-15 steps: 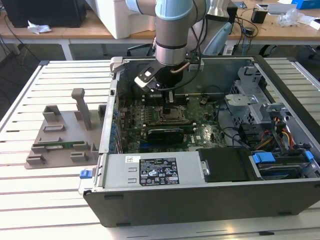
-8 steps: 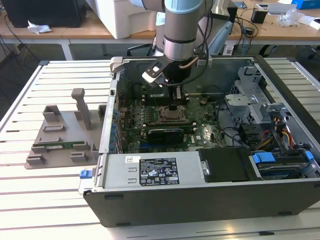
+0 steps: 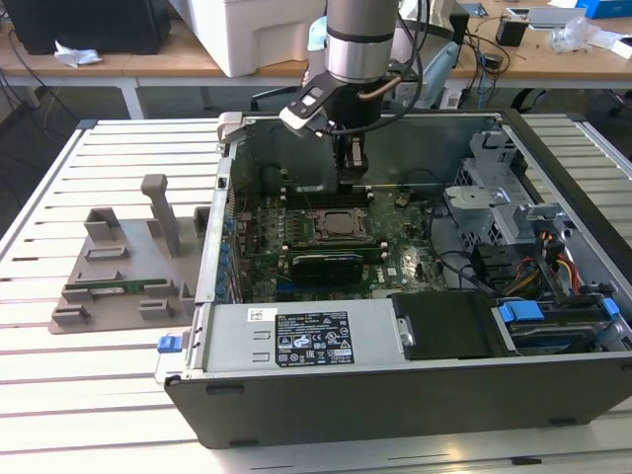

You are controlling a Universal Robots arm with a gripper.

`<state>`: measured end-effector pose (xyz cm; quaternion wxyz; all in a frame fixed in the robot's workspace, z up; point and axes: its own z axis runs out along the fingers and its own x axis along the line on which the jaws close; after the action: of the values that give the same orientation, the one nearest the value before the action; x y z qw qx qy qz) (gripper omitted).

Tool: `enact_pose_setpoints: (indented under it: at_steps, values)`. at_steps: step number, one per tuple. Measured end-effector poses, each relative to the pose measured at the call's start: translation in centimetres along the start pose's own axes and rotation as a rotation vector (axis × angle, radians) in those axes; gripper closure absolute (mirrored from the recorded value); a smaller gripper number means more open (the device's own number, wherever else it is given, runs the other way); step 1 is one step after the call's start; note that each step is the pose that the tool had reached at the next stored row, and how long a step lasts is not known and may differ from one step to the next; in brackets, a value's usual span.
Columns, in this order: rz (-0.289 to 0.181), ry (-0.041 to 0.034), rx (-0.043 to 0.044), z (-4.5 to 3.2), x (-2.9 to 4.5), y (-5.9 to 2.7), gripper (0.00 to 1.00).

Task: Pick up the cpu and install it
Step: 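Close the cpu cover, then install the first cpu locking lever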

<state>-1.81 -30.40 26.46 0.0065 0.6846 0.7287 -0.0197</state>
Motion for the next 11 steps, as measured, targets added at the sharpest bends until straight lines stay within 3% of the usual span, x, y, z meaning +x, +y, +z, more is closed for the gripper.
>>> enact_pose_setpoints:
  at_steps: [6,11]
  values:
    - [0.000,-0.0001,0.0001,-0.04,0.00,0.00,0.89]
    - [-0.119,-0.0027,-0.0042,-0.04,-0.01,0.00,0.89]
